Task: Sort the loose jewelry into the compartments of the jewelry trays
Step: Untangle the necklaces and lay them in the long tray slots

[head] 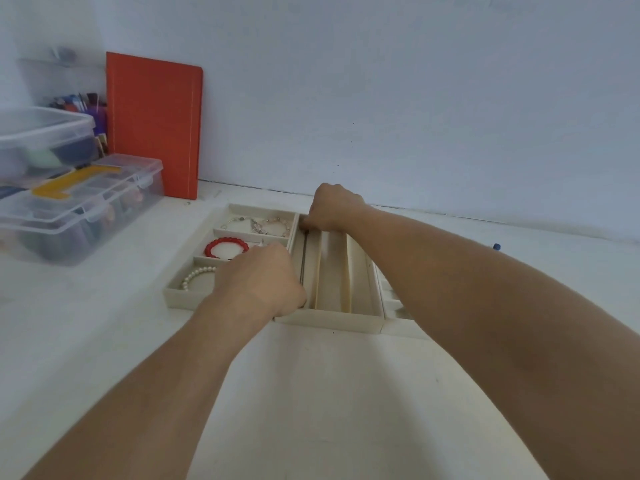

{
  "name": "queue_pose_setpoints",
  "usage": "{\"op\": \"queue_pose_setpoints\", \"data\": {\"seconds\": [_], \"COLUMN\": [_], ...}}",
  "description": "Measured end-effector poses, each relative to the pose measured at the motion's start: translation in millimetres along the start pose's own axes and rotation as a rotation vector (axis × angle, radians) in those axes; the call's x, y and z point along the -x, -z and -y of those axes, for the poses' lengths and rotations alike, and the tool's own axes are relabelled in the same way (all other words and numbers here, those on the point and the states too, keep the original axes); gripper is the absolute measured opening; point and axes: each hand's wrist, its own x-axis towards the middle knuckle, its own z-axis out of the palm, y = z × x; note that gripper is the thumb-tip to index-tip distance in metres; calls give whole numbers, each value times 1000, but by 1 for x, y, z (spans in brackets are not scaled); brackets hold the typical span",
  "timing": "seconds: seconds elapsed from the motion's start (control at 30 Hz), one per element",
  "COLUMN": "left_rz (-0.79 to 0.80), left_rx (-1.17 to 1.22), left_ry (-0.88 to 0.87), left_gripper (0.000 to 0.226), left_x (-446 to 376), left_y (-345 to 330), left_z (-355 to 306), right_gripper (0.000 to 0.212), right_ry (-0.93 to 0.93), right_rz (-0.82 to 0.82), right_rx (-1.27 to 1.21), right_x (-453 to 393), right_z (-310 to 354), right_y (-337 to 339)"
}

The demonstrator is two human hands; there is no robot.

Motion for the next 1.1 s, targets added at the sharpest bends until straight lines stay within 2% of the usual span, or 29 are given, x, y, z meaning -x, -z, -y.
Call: {"op": "queue_pose_setpoints", "data": {"seconds": [0.77, 0.93, 1.03, 1.1], "left_rz": [64, -68, -193, -255], "left_rx": [53, 180, 255, 254], "left_ry": [30, 61, 80, 82], "left_gripper": [21, 19, 12, 11], "left_x": [-5, -11, -11, -10], "left_y": [3, 17, 21, 21], "left_z": [3, 13, 17, 16], "right_gripper": [21, 20, 10, 15], "right_ry": [-54, -79, -103, -126], "right_rz": [-115, -176, -193, -200], "right_rx": [23, -36, -84, -123], "right_x": [10, 18, 30, 43], "right_z": [9, 0, -17, -35], "right_y": [-2, 30, 55, 71]}}
